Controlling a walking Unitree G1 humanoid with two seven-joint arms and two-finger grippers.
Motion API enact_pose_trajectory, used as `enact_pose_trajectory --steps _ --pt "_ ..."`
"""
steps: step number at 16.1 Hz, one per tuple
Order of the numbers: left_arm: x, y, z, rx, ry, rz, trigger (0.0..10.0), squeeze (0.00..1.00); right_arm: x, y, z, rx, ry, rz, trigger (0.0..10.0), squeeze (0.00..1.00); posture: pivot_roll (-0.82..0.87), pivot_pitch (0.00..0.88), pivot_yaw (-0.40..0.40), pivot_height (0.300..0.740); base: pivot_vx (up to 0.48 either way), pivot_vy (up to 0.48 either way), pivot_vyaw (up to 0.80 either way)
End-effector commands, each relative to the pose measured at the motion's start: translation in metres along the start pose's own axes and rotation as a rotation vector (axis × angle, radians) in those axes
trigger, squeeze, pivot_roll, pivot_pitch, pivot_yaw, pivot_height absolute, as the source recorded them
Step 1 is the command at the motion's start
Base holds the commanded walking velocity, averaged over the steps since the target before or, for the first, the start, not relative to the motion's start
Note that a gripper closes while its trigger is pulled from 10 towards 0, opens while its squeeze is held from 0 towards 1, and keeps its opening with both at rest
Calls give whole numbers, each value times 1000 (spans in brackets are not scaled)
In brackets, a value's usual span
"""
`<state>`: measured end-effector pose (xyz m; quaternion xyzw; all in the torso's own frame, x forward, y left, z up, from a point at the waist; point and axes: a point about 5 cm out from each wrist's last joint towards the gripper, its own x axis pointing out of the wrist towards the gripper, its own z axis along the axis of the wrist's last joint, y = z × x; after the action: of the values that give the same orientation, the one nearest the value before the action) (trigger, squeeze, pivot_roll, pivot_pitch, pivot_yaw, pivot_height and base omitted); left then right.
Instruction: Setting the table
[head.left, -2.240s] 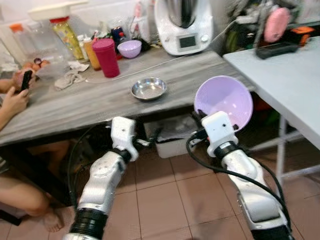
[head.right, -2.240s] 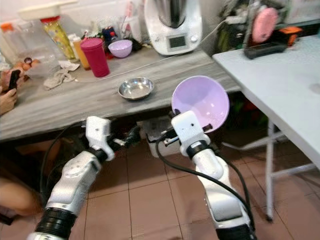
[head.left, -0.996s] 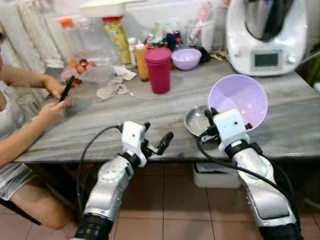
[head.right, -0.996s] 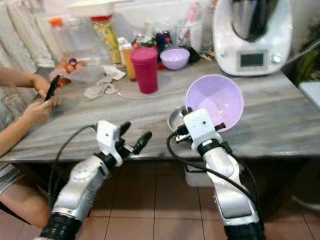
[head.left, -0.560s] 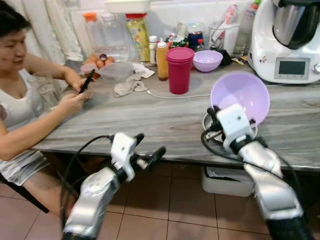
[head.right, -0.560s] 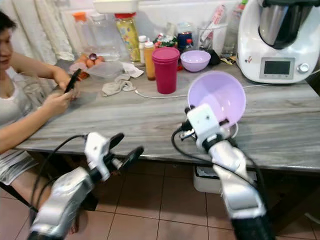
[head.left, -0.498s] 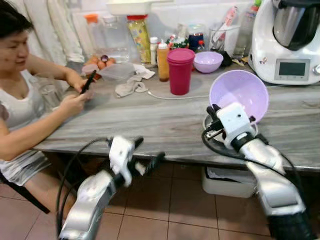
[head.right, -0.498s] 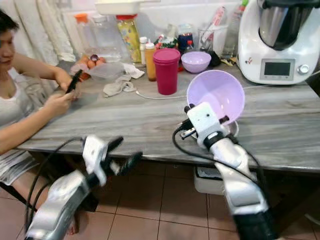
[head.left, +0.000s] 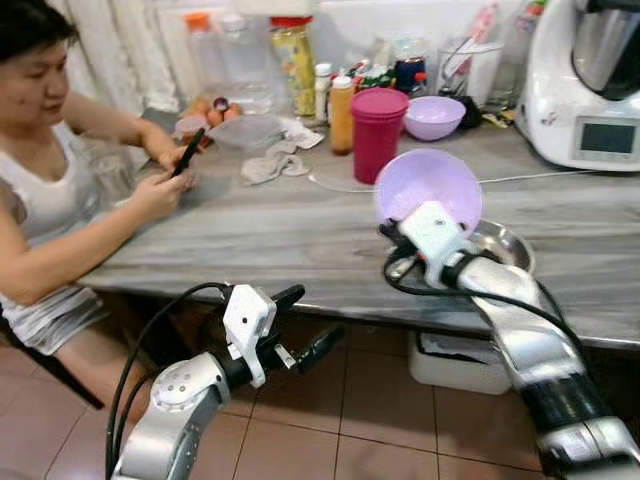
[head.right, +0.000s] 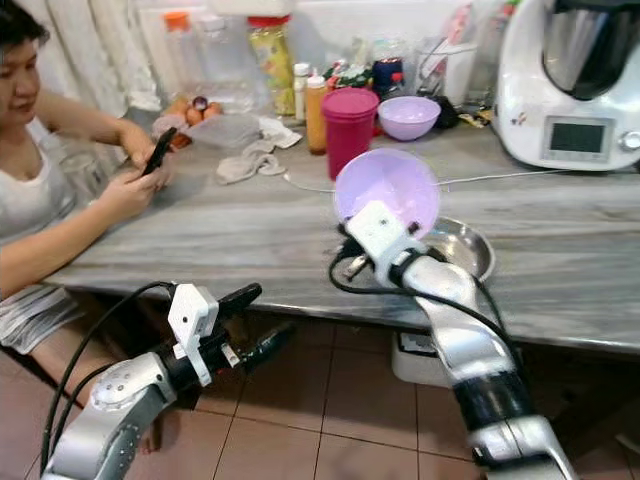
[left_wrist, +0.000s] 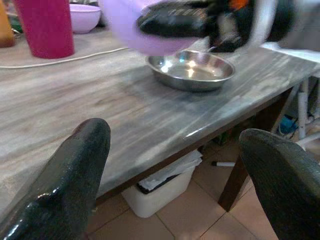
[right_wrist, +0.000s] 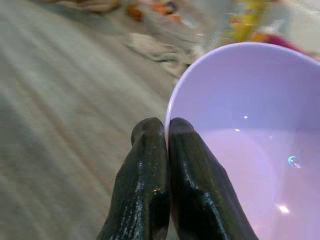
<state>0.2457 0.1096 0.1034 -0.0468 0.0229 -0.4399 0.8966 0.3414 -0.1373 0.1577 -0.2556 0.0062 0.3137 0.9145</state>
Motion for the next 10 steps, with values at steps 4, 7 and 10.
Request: enact_pose_trajectory --steps 4,7,10 --pt "-4 0 5 14 10 -10 10000 0 17 8 -2 -5 -9 86 10000 0 -228 0 65 740 0 0 0" --pt "-5 -1 5 10 15 -11 10000 0 20 4 -12 0 33 64 10000 0 -221 0 62 740 0 0 0" --pt "-6 0 7 17 17 -3 10000 0 15 -9 -24 44 88 -36 10000 0 -224 0 68 740 0 0 0"
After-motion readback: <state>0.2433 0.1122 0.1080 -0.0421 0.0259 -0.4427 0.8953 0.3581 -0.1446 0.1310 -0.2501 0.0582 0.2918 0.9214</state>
